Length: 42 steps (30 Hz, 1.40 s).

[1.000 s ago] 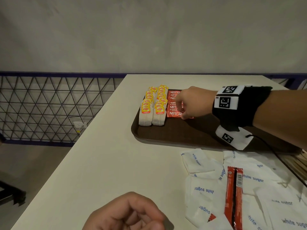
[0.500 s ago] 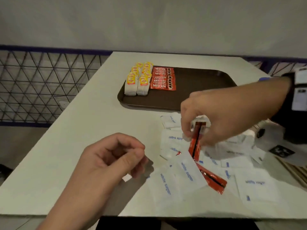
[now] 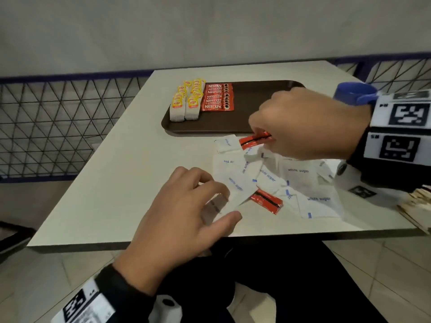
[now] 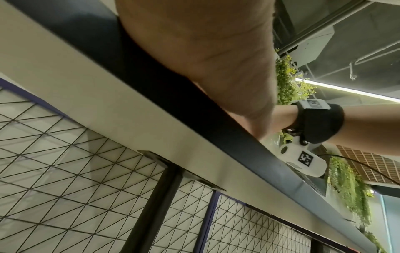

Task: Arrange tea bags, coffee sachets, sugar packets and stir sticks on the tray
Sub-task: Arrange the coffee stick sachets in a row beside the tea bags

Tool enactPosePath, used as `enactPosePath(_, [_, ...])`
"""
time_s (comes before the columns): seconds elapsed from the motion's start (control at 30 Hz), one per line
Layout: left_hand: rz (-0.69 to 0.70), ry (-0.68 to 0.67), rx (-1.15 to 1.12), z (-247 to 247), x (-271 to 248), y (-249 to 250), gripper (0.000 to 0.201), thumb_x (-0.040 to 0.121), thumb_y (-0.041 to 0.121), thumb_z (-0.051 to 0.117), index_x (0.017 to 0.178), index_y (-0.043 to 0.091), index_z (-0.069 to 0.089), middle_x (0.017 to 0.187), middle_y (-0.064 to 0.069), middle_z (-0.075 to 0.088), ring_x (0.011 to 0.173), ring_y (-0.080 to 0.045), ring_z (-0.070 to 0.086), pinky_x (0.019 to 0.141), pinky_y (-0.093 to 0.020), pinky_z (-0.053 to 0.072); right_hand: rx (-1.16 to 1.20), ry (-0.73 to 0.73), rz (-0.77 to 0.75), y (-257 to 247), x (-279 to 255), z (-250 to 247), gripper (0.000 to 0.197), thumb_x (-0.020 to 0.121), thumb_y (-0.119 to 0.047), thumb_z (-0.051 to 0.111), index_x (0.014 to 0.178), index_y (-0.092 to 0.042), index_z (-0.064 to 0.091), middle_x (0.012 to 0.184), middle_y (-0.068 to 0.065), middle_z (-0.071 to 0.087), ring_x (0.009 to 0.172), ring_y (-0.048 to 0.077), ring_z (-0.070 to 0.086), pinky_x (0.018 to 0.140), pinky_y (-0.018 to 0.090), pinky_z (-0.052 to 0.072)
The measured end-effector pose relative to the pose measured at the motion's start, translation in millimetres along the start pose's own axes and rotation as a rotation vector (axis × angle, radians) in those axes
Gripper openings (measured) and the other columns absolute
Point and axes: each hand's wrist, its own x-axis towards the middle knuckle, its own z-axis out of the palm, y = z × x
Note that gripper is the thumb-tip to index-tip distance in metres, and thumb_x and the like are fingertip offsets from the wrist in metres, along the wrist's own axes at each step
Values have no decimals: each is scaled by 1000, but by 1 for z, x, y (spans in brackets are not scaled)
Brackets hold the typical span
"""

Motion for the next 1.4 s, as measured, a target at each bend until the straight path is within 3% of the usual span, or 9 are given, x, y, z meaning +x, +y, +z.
enactPosePath(0.23, [-151, 157, -10, 11, 2, -5, 14, 87, 46, 69, 94, 34, 68, 95, 19, 55, 99, -7, 45, 81, -14, 36, 462, -64, 135, -31, -43, 11, 28, 89, -49, 71, 91, -33, 48, 82, -10, 60, 75, 9, 60, 56, 24, 43])
enactPosePath(0.5, [-191, 199, -46, 10, 2, -5, 15, 90, 42, 65, 95, 29, 67, 96, 18, 56, 101, -10, 48, 83, -22, 40, 437, -168, 88, -51, -44, 19, 35, 86, -55, 71, 81, -25, 53, 80, -4, 61, 74, 16, 61, 61, 32, 48])
enactPosePath(0.63, [-197, 173, -47, 9, 2, -4, 19, 89, 45, 62, 97, 29, 67, 97, 18, 55, 101, -7, 48, 82, -17, 38, 396, -127, 110, -53, -42, 19, 22, 90, -30, 65, 76, -24, 50, 75, -3, 57, 69, 17, 58, 55, 29, 38])
enactPosePath(0.83, [-259, 157, -80, 10, 7, -6, 15, 84, 44, 69, 89, 30, 66, 91, 17, 53, 92, -6, 52, 76, -23, 43, 147, 4, 48, -60, -45, 26, 5, 98, -31, 54, 102, -27, 53, 75, -6, 42, 67, 19, 49, 52, 30, 33])
enactPosePath(0.93, [-271, 177, -108, 10, 7, -6, 25, 82, 49, 72, 99, 32, 65, 98, 19, 55, 94, -3, 54, 77, -19, 45, 180, 32, 110, -49, -52, 15, 23, 95, -38, 57, 83, -27, 42, 71, -7, 44, 63, 14, 48, 50, 30, 31])
enactPosePath(1.03, [-276, 215, -254, 5, 4, -3, 65, 79, 61, 71, 133, 38, 44, 121, 21, 45, 101, 6, 51, 77, -12, 42, 648, 55, 240, -38, -61, 0, 23, 86, -34, 75, 75, -25, 57, 70, -5, 64, 59, 8, 60, 53, 29, 47])
enactPosePath(1.17, [-177, 273, -488, -4, -4, 0, 79, 79, 55, 70, 146, 42, 30, 132, 16, 46, 105, -10, 51, 81, -17, 44, 1455, 162, 286, -60, -67, 18, 18, 82, -13, 82, 79, -11, 64, 68, 5, 71, 51, 16, 66, 47, 26, 50])
enactPosePath(1.27, [-137, 246, -609, -8, -5, 0, 62, 88, 33, 72, 143, 37, 45, 124, 11, 61, 99, -18, 59, 81, -26, 49, 1699, 89, 266, -83, -60, 40, 16, 84, -12, 81, 82, -7, 66, 71, 13, 69, 60, 28, 67, 54, 34, 53])
enactPosePath(1.4, [-216, 242, -747, -7, -2, -5, 9, 91, 17, 72, 100, 17, 75, 86, 2, 74, 75, -11, 66, 68, -29, 51, 1892, 64, 351, -100, -45, 54, 20, 87, -23, 77, 86, -4, 69, 69, 24, 67, 55, 32, 58, 61, 39, 51])
